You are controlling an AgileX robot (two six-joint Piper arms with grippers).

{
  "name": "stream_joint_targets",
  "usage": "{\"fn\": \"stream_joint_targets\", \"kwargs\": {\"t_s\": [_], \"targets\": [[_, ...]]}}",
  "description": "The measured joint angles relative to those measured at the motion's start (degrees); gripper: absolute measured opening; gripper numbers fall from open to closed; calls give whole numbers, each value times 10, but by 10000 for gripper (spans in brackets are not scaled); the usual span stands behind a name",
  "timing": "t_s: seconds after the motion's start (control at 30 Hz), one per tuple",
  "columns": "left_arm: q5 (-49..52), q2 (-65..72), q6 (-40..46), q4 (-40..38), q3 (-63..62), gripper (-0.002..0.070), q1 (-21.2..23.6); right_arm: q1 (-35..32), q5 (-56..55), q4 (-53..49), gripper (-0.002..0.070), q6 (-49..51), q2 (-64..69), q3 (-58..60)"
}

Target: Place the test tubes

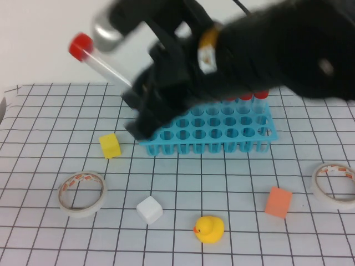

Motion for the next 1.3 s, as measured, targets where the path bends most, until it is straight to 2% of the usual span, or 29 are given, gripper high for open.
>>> {"fn": "stream_joint_targets", "kwargs": {"t_s": [0.17,0.33,0.43,0.6,0.67,0.83,0.97,1.1,1.17,1.23,1.3], "targets": [[19,44,58,-44,-33,-1,0,0,-112,0,236,19,-90,169],[69,104,204,-153,-82,-1,0,0,-237,0,236,31,-178,313],[106,139,344,-298,-86,-1,0,0,-301,-1,236,38,-221,377],[198,203,646,-574,-86,-1,0,0,-387,26,235,47,-280,464],[225,218,710,-621,-86,-1,0,0,-424,45,235,49,-295,497],[289,254,753,-650,-91,-1,0,0,-503,67,235,76,-309,569],[400,291,756,-651,-92,-1,0,0,-571,69,235,114,-309,615],[433,321,733,-651,-92,18,0,0,-647,26,235,154,-309,651],[433,330,725,-651,-92,69,0,0,-669,-6,235,169,-309,657],[436,336,720,-651,-92,160,0,0,-689,-40,235,193,-301,657],[448,336,716,-650,-92,297,0,0,-705,-61,235,227,-286,657]]}}
